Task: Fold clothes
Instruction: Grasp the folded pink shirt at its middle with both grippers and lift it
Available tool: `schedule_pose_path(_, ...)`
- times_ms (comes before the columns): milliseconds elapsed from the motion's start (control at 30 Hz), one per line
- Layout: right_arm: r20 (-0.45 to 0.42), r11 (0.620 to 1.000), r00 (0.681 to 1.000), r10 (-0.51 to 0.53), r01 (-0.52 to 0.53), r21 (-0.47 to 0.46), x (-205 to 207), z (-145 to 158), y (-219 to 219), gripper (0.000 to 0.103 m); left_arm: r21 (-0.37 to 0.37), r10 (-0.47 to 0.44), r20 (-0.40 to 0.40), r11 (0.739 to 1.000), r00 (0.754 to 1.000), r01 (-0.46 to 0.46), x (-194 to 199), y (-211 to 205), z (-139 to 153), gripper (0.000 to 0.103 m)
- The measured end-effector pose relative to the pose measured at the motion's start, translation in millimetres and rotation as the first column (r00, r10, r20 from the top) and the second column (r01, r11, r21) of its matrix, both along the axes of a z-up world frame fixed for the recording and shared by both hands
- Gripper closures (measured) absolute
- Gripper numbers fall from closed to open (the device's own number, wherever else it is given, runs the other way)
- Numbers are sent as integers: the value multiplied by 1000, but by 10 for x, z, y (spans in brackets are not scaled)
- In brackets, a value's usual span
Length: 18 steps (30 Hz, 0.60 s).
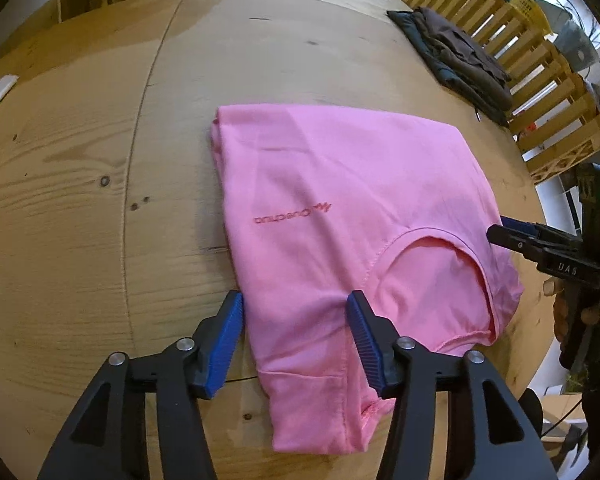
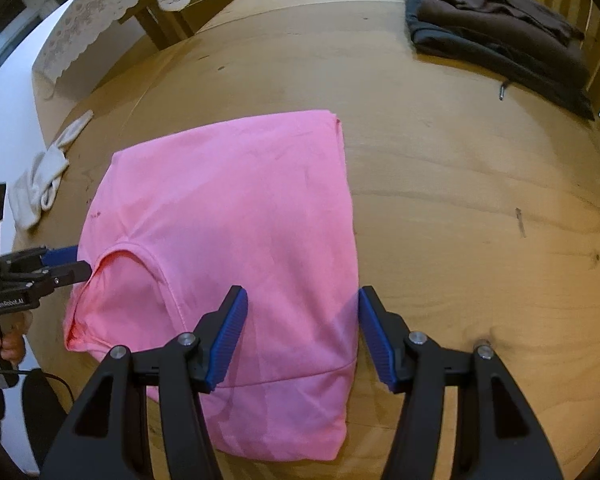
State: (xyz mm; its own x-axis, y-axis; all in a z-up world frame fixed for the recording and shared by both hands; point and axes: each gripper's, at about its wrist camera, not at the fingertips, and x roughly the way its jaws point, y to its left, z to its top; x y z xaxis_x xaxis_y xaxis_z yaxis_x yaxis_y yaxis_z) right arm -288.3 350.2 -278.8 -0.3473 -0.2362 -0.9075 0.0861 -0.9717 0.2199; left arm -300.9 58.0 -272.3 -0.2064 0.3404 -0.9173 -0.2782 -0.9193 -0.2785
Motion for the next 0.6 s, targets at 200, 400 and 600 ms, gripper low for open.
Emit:
schedule_pose_path(200,-27,994,997,78,-75,83,48,-28,-200,45,-24,-26,-15,999,1000,26,16,99,0,50)
schedule_pose_path(400,-61,989,987,146,-144,31,68,-45,-334,79,9,-4,-16,1000,1000,4,-9,89,-20,91)
schedule_pose_path(600,-66,975,988,141,-150,-165,55,-97,-410,88,37,-21,-39,999,999,22,33,178,-23,93)
